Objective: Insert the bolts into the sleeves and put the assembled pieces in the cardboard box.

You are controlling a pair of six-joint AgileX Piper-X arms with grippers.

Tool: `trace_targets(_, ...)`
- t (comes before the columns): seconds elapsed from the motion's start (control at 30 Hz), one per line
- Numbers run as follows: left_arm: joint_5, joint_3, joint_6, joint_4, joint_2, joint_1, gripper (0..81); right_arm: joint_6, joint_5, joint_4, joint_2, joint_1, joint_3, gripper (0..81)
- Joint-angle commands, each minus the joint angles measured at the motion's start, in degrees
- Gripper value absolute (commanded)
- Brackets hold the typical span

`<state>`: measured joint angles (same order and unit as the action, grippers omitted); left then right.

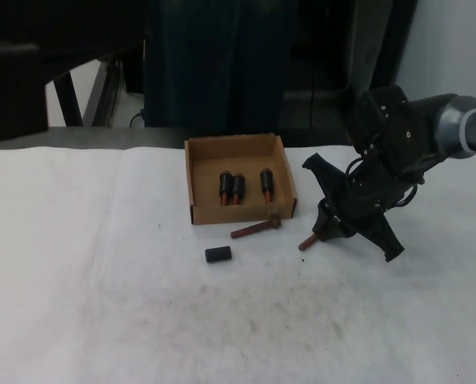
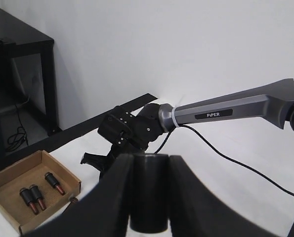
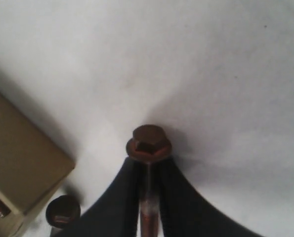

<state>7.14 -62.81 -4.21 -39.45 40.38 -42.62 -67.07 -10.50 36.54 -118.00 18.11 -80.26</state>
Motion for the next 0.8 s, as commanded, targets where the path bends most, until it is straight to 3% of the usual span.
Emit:
trace_targets(0.0, -0.65, 0.02, 0.75, 1.15, 0.15, -0.24, 0.9, 0.25, -1.29, -0.19, -1.22, -0.23, 0.24, 0.0)
trace_targets(0.17, -0.65, 0.02, 0.78, 1.15, 0.15, -0.24, 0.9, 0.74, -4.58, -5.81, -1.22, -0.57, 0.24, 0.0)
trace_targets(0.37, -0.65, 0.02, 0.78, 1.15, 0.15, -0.24, 0.9, 1.04, -21.79, -30.54, -1.22, -0.57, 0.24, 0.0)
trace_targets(0.5, -0.65, 0.02, 1.94, 1.26, 0.15, -0.24, 0.9, -3.96, -35.94, -51.79, -1.22, -0.57, 0.24, 0.0)
trace_targets(0.77, -0.65, 0.02, 2.1, 1.23, 0.15, -0.24, 0.9, -23.75, -49.41, -78.3, -1.22, -0.64, 0.24, 0.0)
